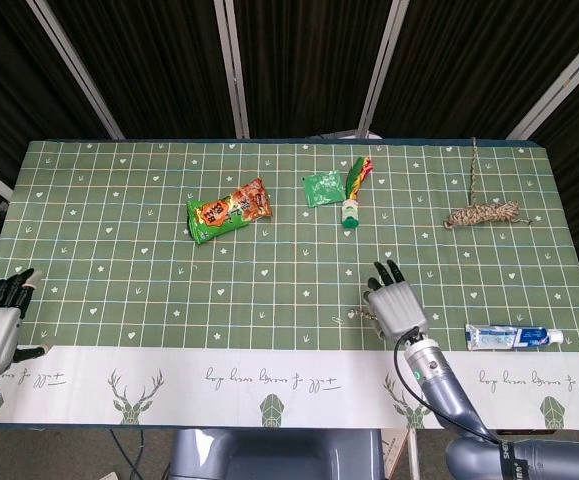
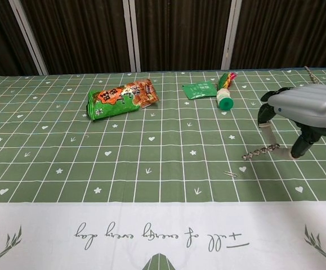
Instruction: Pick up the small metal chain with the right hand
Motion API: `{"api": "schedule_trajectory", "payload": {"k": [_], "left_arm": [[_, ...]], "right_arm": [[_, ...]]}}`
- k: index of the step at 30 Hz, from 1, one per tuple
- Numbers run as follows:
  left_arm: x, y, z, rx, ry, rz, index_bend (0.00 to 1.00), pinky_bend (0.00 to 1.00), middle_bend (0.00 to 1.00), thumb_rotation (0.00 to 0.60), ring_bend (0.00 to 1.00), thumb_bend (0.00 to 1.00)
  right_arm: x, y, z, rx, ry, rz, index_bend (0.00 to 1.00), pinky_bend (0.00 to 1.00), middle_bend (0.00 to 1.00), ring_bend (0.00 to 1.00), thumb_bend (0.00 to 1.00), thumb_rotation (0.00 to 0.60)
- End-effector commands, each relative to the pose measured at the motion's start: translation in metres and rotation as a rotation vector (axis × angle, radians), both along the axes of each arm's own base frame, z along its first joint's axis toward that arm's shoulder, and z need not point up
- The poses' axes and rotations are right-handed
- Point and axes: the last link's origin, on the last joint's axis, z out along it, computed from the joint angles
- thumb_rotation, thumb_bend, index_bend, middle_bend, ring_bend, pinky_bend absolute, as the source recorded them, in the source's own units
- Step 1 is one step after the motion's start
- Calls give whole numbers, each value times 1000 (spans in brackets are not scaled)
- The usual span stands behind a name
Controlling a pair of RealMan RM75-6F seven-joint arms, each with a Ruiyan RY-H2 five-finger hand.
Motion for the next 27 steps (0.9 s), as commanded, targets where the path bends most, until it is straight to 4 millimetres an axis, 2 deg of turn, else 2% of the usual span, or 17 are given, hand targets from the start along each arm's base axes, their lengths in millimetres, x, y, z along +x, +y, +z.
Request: {"api": "schedule_trajectory", "payload": {"k": [1, 15, 27], "left_arm": [[0, 0, 0, 1, -1, -1, 0, 0, 0, 600, 0, 152], [0, -1, 1, 4, -3, 6, 0, 0, 0, 600, 0, 151], [0, -1, 1, 7, -3, 9, 0, 0, 0, 600, 0, 153]], "right_arm": [[2, 3, 1, 5, 11, 8, 664, 0, 266, 0, 308, 600], [7, 14, -8, 25, 32, 27, 670, 0, 266, 0, 308, 600], [11, 17, -13, 34, 17, 26, 671, 0, 265, 0, 309, 600]]}}
